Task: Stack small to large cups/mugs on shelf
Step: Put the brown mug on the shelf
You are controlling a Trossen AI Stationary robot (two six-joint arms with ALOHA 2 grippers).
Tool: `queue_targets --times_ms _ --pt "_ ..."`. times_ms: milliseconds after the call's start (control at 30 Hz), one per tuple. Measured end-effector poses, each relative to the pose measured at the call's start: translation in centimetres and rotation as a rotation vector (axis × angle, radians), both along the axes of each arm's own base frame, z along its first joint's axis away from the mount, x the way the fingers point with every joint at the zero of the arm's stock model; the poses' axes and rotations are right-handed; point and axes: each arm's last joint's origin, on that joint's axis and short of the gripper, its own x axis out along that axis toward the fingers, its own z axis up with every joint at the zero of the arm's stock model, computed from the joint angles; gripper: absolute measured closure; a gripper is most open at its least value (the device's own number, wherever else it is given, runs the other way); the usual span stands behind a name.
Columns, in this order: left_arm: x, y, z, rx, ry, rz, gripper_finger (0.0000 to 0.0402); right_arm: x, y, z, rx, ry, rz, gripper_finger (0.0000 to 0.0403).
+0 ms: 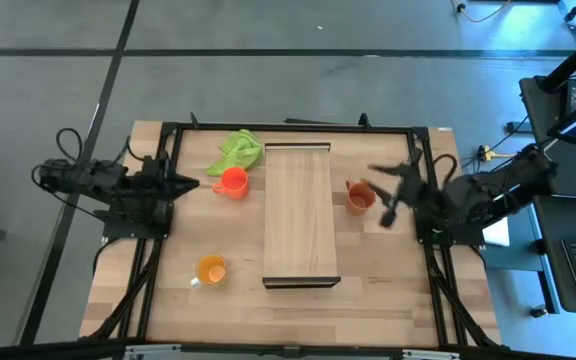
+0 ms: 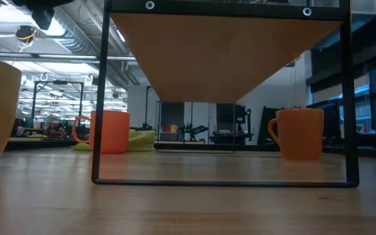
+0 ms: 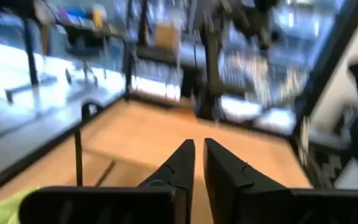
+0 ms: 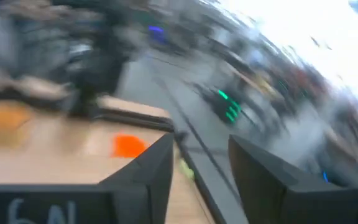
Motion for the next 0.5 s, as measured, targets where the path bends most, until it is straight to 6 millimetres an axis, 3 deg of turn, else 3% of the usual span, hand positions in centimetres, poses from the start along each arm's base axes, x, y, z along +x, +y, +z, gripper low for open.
queue_targets --times_ms 100,167,333,500 --pt "0.1 -0.2 0.9 0.030 0.135 -0.045 0.0388 1.0 -1.2 0.8 0.294 -0.149 -0.204 0.0247" --pt "0.1 -0.2 1.4 0.055 0.226 -0.046 0.0396 1.3 -1.8 1.5 0.399 -0.176 -0.231 0.0247" --pt "0.6 -0.2 2.3 0.149 0.402 -0.024 0.0399 2.9 -1.6 3.8 0.440 -0.134 -0.029 0.0247" --pt "1.0 -0.3 3.8 0.232 0.378 -0.028 0.0400 3.8 -1.2 6.1 0.484 -0.218 0.080 0.0247"
